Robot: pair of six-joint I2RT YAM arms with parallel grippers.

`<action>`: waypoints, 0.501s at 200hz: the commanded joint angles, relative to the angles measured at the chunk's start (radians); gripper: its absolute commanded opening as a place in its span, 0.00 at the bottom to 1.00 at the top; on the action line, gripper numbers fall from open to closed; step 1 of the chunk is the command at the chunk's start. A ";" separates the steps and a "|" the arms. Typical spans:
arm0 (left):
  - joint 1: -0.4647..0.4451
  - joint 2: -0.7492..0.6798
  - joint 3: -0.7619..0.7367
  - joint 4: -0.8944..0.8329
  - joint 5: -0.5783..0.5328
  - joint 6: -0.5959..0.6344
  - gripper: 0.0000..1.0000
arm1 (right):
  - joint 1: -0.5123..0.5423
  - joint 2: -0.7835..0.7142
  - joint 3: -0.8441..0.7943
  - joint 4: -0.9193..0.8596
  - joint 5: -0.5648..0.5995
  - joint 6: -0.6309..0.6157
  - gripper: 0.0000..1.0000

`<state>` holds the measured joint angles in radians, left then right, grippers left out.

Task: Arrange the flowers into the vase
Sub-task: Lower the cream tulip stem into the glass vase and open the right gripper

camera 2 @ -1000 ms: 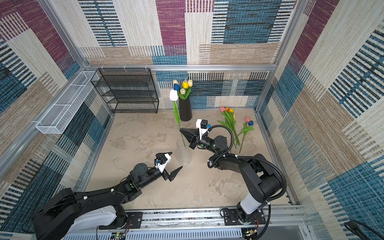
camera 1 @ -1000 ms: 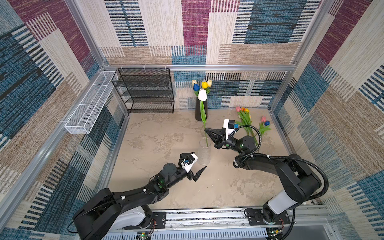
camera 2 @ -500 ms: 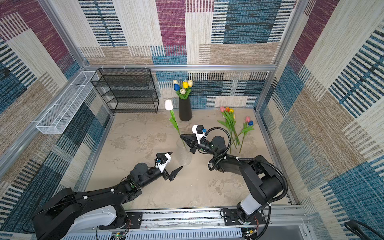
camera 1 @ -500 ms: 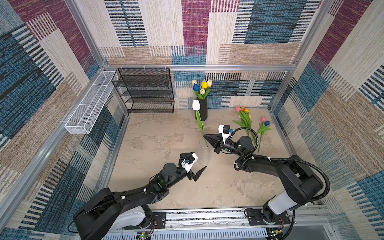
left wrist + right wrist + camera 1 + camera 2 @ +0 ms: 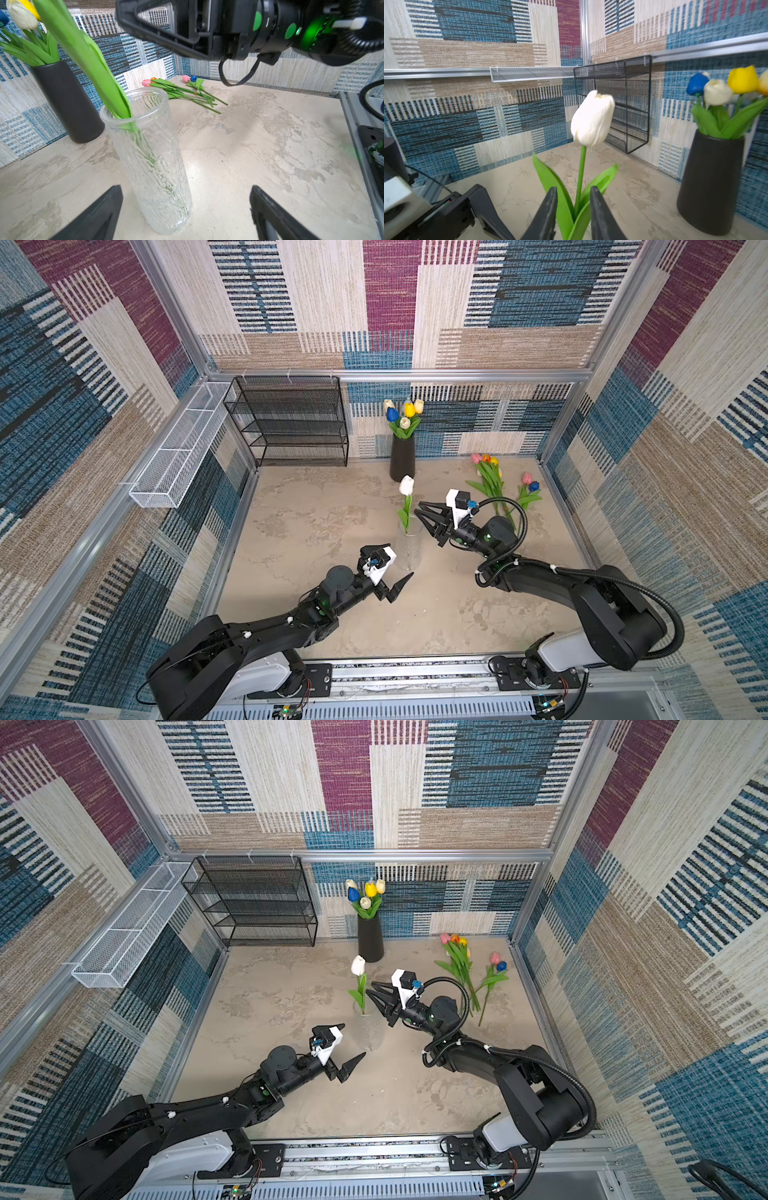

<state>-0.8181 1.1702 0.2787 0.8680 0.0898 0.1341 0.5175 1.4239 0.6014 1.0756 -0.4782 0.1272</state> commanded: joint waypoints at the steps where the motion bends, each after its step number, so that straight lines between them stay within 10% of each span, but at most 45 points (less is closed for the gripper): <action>1: 0.000 -0.004 0.004 0.019 0.010 0.010 0.98 | 0.000 -0.079 0.007 -0.048 0.141 -0.039 0.36; 42: 0.002 -0.005 0.004 0.016 0.016 0.006 0.98 | -0.078 -0.179 0.121 -0.358 0.398 -0.055 0.41; 100: 0.000 -0.007 0.007 0.011 0.019 0.002 0.98 | -0.530 0.030 0.482 -1.109 0.375 0.159 0.29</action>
<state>-0.8181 1.1683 0.2787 0.8673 0.0902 0.1341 0.1093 1.3602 0.9840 0.3840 -0.1181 0.2001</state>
